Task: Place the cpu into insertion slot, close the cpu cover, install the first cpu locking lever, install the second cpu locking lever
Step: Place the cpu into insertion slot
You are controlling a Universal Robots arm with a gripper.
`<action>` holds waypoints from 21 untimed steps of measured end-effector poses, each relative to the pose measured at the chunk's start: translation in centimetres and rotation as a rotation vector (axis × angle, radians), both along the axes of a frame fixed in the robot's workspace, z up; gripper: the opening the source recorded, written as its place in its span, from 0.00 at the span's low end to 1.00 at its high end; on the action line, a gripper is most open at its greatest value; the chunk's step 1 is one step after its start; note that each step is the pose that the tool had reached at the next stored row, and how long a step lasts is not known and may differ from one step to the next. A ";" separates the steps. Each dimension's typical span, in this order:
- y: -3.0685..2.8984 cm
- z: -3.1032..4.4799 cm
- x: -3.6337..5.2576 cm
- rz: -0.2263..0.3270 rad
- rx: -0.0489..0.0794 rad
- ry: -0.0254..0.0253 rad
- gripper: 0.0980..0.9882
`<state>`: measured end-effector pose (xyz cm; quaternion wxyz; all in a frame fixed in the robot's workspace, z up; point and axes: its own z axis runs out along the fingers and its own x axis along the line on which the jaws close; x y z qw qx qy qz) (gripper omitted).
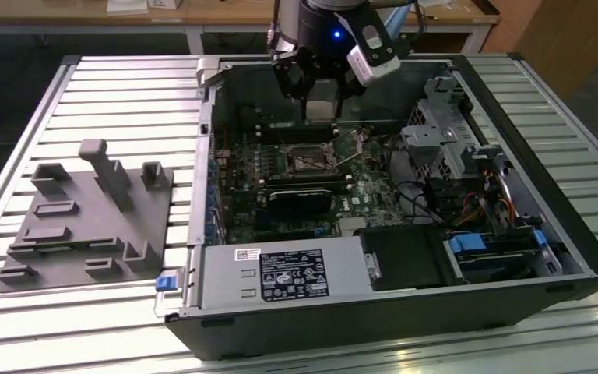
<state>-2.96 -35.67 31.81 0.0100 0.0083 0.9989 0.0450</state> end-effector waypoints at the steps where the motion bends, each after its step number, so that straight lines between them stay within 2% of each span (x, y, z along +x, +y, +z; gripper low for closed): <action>1: 0.00 -0.18 -0.02 0.000 0.000 -0.0007 0.50; 16: 0.32 -2.91 -0.34 0.000 -0.018 -0.0013 0.50; 21: 0.34 -3.83 -0.43 0.000 -0.020 -0.0014 0.50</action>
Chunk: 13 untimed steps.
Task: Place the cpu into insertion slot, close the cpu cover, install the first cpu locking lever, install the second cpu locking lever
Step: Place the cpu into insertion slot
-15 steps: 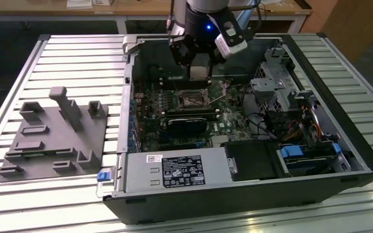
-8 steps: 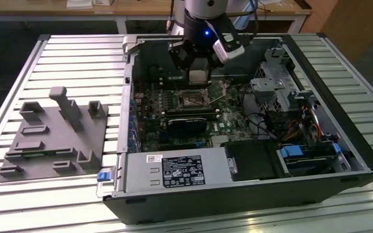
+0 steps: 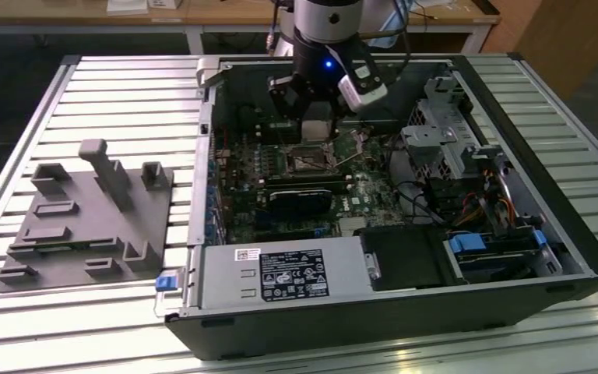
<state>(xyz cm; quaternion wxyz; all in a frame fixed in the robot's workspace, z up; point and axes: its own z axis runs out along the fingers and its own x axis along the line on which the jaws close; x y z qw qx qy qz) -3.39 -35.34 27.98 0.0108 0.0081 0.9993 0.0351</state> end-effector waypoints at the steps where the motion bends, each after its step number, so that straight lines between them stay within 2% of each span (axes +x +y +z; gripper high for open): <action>1: 0.00 -0.18 -0.01 0.000 -0.001 0.0000 0.50; 13: 0.11 -2.11 -0.01 -0.038 -0.002 -0.0008 0.50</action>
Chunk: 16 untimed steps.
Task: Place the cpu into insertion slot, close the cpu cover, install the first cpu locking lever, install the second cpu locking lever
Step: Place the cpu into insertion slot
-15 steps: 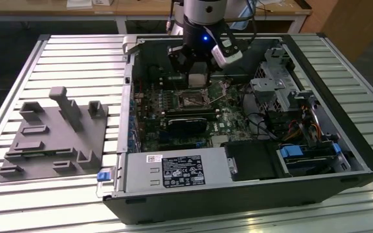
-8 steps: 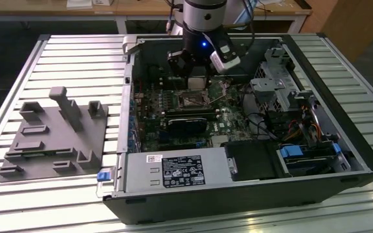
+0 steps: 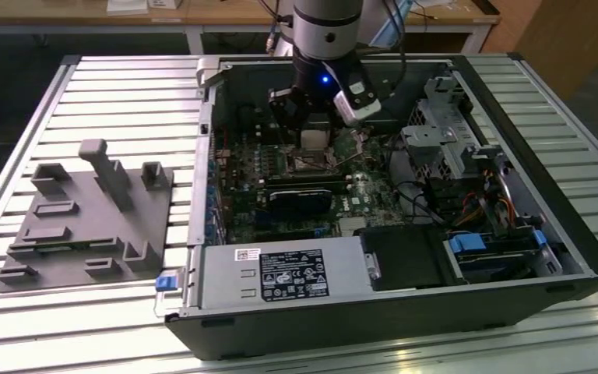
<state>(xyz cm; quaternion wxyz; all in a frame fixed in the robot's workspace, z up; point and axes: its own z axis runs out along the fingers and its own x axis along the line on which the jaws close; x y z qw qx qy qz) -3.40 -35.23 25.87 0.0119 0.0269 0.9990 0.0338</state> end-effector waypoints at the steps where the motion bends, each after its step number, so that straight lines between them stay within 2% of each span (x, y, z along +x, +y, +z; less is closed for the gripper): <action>1: 0.00 -0.06 0.00 -0.010 0.000 0.0000 0.50; 16: 0.00 -0.40 0.00 -0.274 -0.001 0.0001 0.50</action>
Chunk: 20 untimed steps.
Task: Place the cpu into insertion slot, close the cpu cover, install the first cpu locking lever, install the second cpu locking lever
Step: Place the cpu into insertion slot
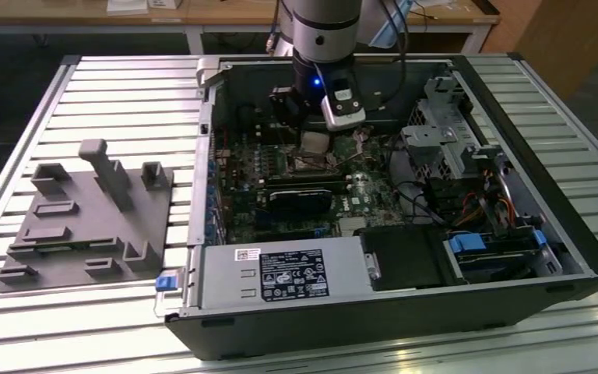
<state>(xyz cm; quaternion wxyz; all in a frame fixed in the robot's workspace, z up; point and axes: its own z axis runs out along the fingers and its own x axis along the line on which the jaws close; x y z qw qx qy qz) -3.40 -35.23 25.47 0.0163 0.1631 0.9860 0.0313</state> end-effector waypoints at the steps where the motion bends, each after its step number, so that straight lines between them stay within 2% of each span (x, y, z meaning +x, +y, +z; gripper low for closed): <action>1: 0.00 -0.01 0.00 -0.018 0.000 0.0000 0.50; 20: 0.00 -0.14 0.00 -0.345 -0.002 -0.0002 0.50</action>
